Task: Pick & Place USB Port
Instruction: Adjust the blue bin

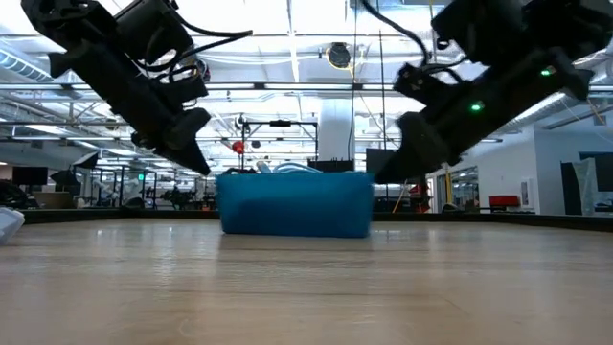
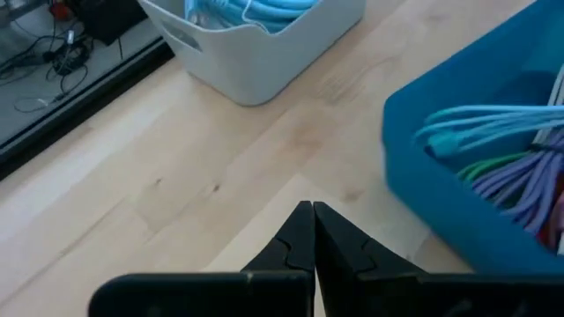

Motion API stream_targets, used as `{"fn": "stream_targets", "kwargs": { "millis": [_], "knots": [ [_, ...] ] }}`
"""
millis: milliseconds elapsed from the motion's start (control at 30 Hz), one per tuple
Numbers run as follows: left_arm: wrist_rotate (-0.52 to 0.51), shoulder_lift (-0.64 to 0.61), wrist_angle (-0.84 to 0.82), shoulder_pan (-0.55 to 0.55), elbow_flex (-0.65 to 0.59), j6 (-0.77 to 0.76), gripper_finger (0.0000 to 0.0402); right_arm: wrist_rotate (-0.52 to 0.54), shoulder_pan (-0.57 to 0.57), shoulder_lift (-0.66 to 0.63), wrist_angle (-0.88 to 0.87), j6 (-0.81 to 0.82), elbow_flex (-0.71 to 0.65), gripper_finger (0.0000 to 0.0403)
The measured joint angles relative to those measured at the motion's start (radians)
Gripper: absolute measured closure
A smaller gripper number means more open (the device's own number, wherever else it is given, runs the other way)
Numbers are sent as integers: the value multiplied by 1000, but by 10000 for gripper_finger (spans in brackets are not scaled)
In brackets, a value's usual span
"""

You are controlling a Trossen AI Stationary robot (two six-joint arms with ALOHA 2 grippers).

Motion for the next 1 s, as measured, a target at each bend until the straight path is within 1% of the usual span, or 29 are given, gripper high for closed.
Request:
{"fn": "stream_targets", "kwargs": {
  "millis": [133,233,367,400,500,533,600,733,800,1000],
  "knots": [
    [1,-13,-9,-2,0,5,401,-51,-18,67,3,-35,52,403],
    [-3,-24,-15,-11,-1,4,401,-62,-29,116,11,-49,79,403],
    [5,-30,-43,-21,-1,-16,401,-67,-35,139,8,-57,90,403],
    [5,-30,-69,-21,0,-40,401,-65,-34,137,7,-57,90,403],
    [22,-23,-216,-18,-4,-141,401,-50,-34,132,3,-61,90,403],
    [33,-16,-231,-18,-10,-155,401,-49,-33,126,2,-64,90,403],
    [79,-12,-205,-18,-36,-149,401,-46,-33,120,11,-68,90,403],
    [226,-13,-2,-18,-78,-60,401,-43,-33,122,8,-80,90,403],
    [274,-13,56,-18,-92,-42,401,-43,-33,121,12,-84,90,403],
    [332,-13,31,-18,-98,-42,401,-43,-34,121,23,-106,90,403]
  ]
}}
